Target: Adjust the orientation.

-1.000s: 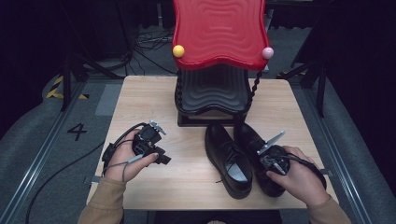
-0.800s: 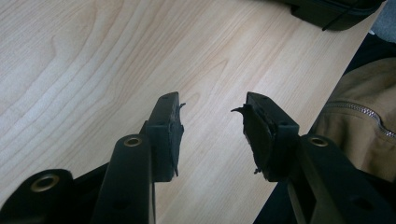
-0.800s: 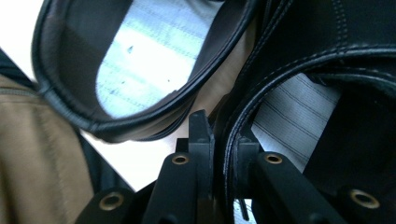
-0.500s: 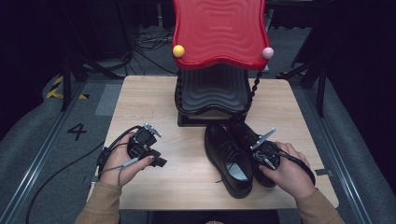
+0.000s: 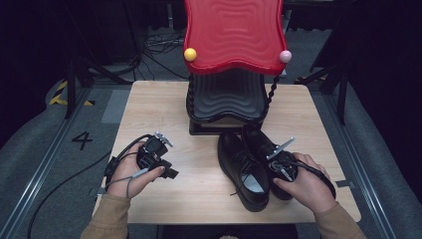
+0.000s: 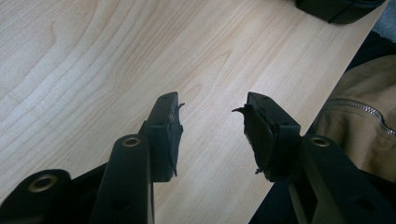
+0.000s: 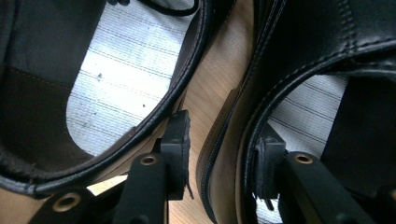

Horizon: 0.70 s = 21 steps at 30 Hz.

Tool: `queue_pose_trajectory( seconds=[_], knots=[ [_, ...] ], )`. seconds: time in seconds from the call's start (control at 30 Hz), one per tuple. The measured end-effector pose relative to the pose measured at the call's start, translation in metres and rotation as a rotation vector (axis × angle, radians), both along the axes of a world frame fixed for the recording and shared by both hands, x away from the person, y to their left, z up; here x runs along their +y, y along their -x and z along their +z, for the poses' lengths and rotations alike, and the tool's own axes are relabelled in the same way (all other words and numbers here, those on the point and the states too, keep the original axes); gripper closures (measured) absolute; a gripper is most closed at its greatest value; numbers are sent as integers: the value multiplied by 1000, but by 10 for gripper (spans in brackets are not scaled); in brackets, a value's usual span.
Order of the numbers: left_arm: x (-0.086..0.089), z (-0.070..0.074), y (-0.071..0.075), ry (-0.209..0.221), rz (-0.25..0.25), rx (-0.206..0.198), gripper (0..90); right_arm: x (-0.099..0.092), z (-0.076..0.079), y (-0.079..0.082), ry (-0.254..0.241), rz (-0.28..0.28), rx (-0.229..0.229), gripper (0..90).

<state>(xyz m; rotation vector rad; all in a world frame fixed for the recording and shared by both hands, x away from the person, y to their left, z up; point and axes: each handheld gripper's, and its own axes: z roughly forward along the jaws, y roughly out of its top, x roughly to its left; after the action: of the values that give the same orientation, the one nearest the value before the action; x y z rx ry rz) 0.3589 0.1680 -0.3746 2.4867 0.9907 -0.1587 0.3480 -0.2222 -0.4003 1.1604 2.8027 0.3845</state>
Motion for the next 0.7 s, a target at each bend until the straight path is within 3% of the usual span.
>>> queue_pose_trajectory(
  seconds=[0.17,0.2,0.3,0.4,0.63,0.7],
  knots=[
    [0,0,-1,2,-1,0,560,-8,6,1,-50,-54,17,555],
    [0,0,-1,1,-3,2,560,-14,13,3,-88,-96,21,509],
    [-2,-1,-2,0,-4,0,560,-18,19,5,-122,-136,24,468],
    [-3,-1,-2,-4,-7,5,560,-21,25,9,-125,-176,-11,462],
    [-1,-2,-1,-8,1,12,561,-16,30,10,-214,-233,-29,399],
    [0,-3,0,-9,3,11,560,-14,27,7,-197,-263,-55,395]
  ],
)
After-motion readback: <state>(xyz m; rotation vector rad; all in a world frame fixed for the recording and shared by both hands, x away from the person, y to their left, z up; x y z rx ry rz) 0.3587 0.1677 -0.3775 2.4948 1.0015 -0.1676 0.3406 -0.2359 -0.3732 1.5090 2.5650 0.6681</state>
